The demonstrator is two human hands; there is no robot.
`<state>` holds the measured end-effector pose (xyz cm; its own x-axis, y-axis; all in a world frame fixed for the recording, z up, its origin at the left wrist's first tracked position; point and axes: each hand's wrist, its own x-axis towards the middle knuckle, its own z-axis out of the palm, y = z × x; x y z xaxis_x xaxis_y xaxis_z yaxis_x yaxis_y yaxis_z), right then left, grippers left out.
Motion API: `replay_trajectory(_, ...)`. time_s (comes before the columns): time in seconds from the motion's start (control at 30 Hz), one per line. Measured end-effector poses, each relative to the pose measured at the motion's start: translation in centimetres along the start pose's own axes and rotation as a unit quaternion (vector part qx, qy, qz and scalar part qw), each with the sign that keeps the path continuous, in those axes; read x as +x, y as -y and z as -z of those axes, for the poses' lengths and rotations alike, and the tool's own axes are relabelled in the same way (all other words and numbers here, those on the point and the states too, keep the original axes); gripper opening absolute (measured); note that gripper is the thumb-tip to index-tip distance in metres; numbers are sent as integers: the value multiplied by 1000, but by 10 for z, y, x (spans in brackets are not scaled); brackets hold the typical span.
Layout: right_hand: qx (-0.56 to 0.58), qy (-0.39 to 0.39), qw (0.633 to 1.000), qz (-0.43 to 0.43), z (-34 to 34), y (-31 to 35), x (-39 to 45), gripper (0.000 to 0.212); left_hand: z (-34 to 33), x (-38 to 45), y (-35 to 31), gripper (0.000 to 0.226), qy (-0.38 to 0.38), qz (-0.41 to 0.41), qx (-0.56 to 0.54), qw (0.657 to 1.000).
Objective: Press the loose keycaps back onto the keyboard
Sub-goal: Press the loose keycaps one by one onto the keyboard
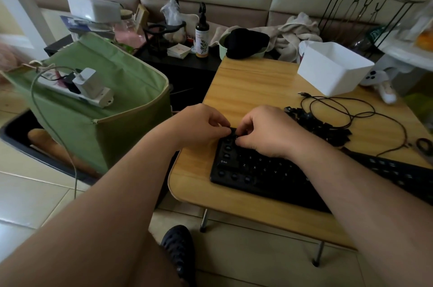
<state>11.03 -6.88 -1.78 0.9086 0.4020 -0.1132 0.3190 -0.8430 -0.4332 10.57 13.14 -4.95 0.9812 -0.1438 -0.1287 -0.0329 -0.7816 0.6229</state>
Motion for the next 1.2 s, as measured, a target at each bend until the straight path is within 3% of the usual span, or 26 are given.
replay_trajectory(0.3,-66,-15,998,-12,-2,12,4,6,-2,2,0,27,15,3,-17,1000)
replay_trajectory(0.9,-40,-4,999,-34,-5,12,6,9,-4,3,-2,35,21,19,-22,999)
replay_trajectory(0.97,-3,-28,999,-28,2,1,1,7,-3,4,-2,33,16,26,-39,999)
replay_trajectory(1.1,72,-160,983,-55,23,-40,-13,8,-8,10,-11,21,-38,20,-56,998)
replay_trajectory(1.2,95,-195,973,-80,27,-71,-26,14,-15,20,-25,16,-78,18,-37,996)
